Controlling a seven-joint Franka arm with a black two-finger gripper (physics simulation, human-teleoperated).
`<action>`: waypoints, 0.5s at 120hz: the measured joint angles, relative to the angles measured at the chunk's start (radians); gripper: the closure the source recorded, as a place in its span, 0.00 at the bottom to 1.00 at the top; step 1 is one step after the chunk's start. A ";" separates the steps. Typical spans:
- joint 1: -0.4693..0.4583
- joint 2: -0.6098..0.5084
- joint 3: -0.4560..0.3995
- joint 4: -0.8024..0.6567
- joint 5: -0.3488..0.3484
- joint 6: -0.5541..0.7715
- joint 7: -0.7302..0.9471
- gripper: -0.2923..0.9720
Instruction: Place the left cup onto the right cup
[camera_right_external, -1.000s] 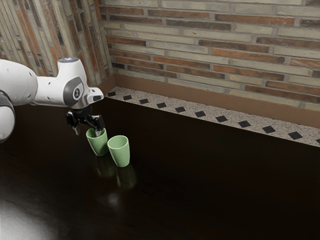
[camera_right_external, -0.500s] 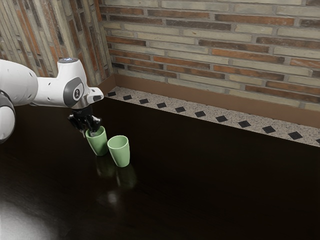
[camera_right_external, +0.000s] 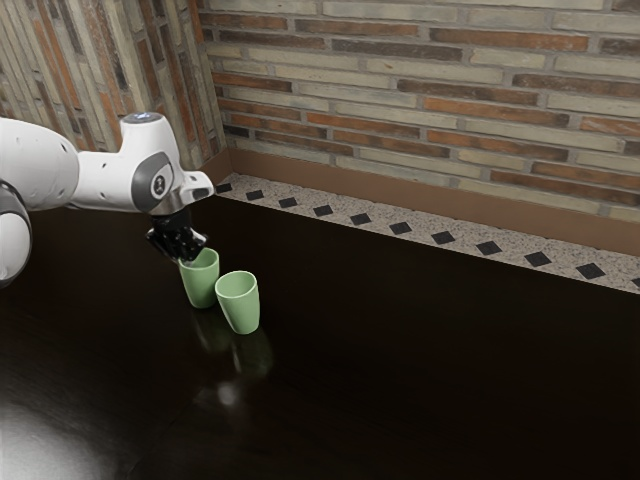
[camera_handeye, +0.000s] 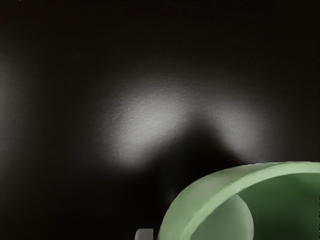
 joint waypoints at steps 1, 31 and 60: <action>0.000 0.000 0.000 0.000 0.000 0.000 0.000 0.84; -0.002 -0.026 -0.004 0.002 0.003 -0.002 -0.010 0.85; -0.013 -0.097 -0.004 -0.005 0.005 -0.046 -0.027 0.85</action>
